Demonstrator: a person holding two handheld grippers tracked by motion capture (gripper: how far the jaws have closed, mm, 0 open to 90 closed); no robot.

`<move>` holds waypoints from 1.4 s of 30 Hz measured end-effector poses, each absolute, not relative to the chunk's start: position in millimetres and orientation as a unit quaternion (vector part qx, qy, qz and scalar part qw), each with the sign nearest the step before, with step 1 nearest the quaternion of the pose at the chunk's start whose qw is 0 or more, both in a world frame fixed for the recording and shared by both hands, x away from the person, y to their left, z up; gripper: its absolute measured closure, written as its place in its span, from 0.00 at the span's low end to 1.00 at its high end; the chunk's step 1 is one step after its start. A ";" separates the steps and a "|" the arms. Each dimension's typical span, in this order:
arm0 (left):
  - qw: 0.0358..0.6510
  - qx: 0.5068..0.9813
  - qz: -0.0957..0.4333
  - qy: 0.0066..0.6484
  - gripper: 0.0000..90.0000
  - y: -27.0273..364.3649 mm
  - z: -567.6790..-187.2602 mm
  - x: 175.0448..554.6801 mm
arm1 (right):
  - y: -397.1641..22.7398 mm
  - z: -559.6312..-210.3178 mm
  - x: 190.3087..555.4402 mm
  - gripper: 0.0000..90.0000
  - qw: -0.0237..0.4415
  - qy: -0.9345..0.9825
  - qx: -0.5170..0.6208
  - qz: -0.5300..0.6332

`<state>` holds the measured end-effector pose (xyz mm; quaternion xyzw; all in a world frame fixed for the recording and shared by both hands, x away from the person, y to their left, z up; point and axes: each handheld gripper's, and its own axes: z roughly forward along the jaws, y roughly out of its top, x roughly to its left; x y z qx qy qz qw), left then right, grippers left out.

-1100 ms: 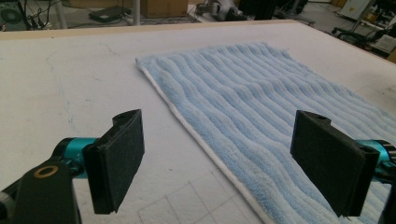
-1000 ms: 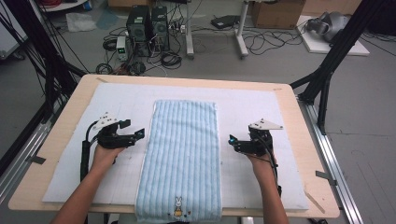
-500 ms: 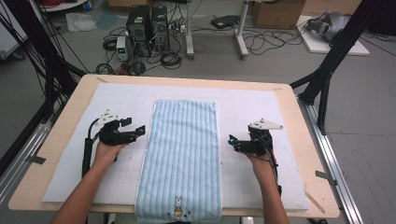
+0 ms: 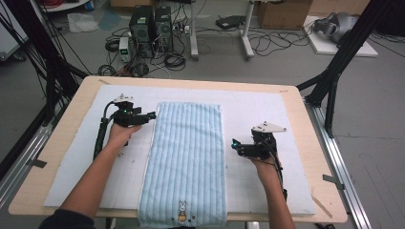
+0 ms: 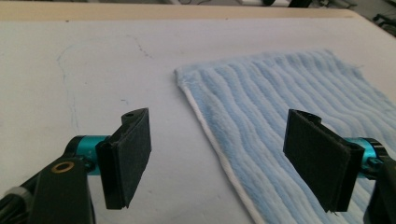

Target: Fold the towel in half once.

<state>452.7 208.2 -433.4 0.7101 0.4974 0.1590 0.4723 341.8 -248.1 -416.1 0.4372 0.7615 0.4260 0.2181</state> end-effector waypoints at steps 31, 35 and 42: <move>0.426 0.763 0.147 0.464 0.96 177.5 -451.5 473.3 | -216.1 -419.6 417.6 0.12 0.158 0.786 0.447 0.397; 0.432 0.758 0.140 0.468 0.96 178.8 -451.6 473.4 | -204.9 -423.6 439.5 0.13 0.147 0.791 0.458 0.379; 0.440 0.752 0.129 0.474 0.96 181.1 -452.1 474.2 | -186.5 -437.4 464.4 0.47 0.145 0.790 0.467 0.369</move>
